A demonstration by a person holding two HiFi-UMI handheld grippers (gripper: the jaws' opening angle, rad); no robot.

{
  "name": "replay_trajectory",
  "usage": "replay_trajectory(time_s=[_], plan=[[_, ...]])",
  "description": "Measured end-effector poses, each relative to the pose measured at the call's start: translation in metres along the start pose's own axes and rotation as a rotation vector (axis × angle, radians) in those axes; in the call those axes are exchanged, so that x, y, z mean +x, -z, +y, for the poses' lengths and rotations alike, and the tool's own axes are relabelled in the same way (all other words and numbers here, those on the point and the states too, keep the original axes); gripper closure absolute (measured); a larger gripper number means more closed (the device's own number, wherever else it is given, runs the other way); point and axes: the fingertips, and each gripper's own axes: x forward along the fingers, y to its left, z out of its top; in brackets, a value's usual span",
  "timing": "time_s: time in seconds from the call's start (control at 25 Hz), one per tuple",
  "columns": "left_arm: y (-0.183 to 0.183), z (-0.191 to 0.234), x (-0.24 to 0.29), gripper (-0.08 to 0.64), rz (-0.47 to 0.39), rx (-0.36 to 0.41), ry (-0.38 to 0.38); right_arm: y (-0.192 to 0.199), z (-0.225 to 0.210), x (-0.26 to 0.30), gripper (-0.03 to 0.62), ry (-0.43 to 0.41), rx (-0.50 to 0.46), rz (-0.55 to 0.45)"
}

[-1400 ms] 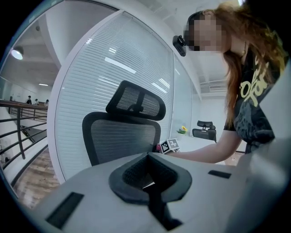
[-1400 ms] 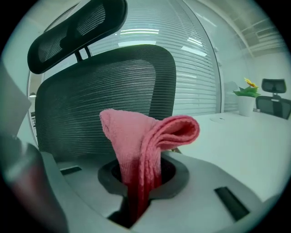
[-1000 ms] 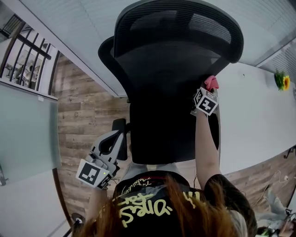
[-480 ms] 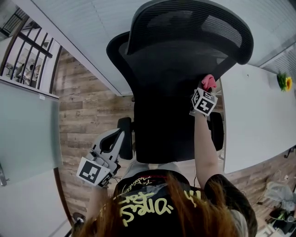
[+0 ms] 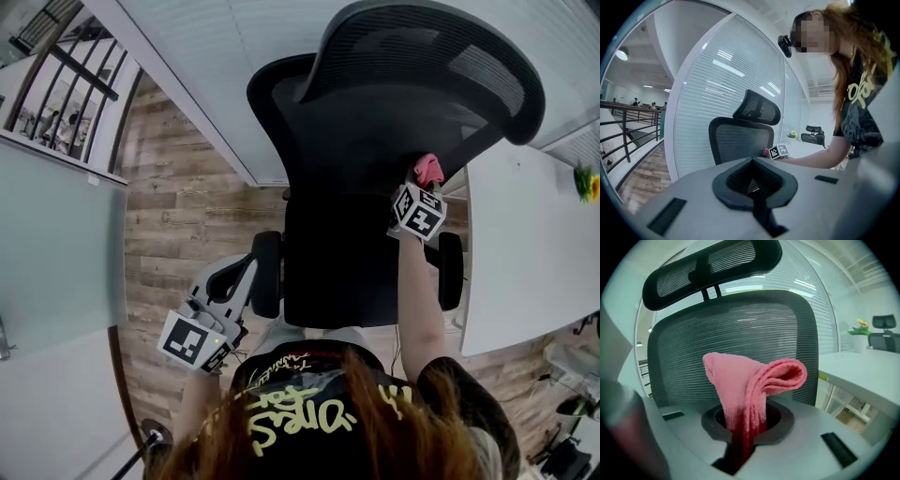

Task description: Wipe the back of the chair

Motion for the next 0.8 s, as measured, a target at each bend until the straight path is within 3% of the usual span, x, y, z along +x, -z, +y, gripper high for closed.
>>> replay_trajectory(time_s=[0.24, 0.8], plan=[[0.002, 0.008, -0.005, 0.571, -0.002, -0.003, -0.002, 0.004, 0.032, 0.000, 0.541, -0.061, -0.026, 0.000], [0.005, 0.023, -0.018, 0.571, -0.005, -0.009, -0.011, 0.015, 0.094, 0.001, 0.541, -0.116, -0.049, 0.010]])
